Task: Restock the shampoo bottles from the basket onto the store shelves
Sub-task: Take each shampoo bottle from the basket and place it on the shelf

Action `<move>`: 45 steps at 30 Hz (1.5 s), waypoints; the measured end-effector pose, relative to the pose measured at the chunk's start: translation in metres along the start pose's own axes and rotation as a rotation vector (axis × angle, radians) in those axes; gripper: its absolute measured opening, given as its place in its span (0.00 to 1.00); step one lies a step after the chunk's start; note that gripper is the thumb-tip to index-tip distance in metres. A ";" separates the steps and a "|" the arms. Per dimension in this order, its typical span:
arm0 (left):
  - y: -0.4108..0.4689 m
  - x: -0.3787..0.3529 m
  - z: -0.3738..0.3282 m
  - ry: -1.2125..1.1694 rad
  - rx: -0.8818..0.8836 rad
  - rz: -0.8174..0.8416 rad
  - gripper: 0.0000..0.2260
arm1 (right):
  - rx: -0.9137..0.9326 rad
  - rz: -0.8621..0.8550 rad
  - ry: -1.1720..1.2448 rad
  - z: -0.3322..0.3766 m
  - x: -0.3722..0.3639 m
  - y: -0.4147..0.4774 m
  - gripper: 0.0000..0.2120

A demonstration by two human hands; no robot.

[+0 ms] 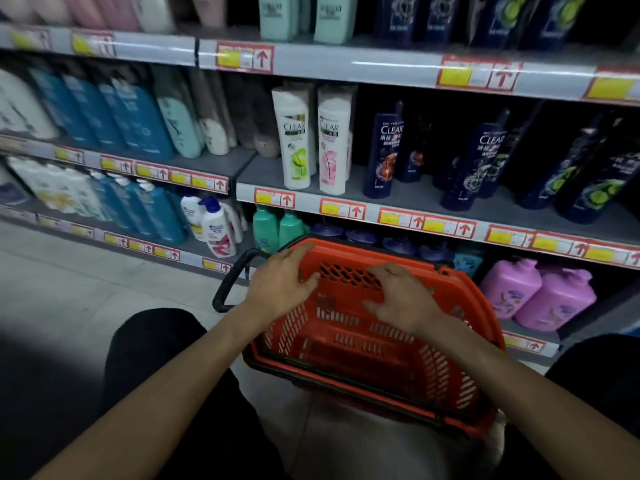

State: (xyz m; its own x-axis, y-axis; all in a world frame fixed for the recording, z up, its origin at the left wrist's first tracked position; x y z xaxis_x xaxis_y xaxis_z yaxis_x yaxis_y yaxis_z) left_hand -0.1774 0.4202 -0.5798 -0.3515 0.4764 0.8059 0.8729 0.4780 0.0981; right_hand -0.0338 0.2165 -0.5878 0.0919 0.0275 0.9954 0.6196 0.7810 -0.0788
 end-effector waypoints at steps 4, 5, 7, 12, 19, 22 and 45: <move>0.006 0.033 -0.011 -0.002 0.002 -0.053 0.29 | 0.034 -0.104 0.042 0.019 0.043 0.012 0.37; 0.008 0.040 -0.014 -0.011 0.010 -0.063 0.30 | 0.037 -0.125 0.059 0.024 0.051 0.015 0.36; 0.015 0.053 -0.017 -0.046 0.019 -0.091 0.31 | 0.046 -0.159 0.104 0.035 0.066 0.022 0.37; 0.041 0.070 -0.008 -0.175 0.026 -0.203 0.27 | 0.050 -0.211 0.207 0.064 0.082 0.049 0.35; 0.099 0.073 0.019 -0.175 0.046 -0.299 0.24 | 0.008 -0.302 0.251 0.083 0.078 0.108 0.32; 0.129 0.071 0.030 -0.213 0.076 -0.360 0.25 | -0.015 -0.315 0.263 0.083 0.073 0.135 0.33; 0.222 0.063 0.050 -0.644 0.127 -0.584 0.21 | -0.137 -0.604 0.337 0.129 0.056 0.219 0.27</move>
State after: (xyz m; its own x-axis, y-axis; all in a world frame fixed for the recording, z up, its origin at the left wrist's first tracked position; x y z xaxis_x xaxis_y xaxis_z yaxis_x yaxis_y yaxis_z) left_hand -0.0227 0.5928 -0.5367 -0.8861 0.4359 0.1572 0.4634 0.8354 0.2954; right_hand 0.0064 0.4696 -0.5423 -0.0765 -0.5983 0.7976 0.7287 0.5124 0.4543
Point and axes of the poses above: each hand's wrist, its own y-axis towards the middle knuckle, its own x-axis out of the back of the hand, z = x × y, the point moved 1 cm from there along y, towards the middle knuckle, and after that the axes turned 13 degrees about -y, right-handed, at the moved point
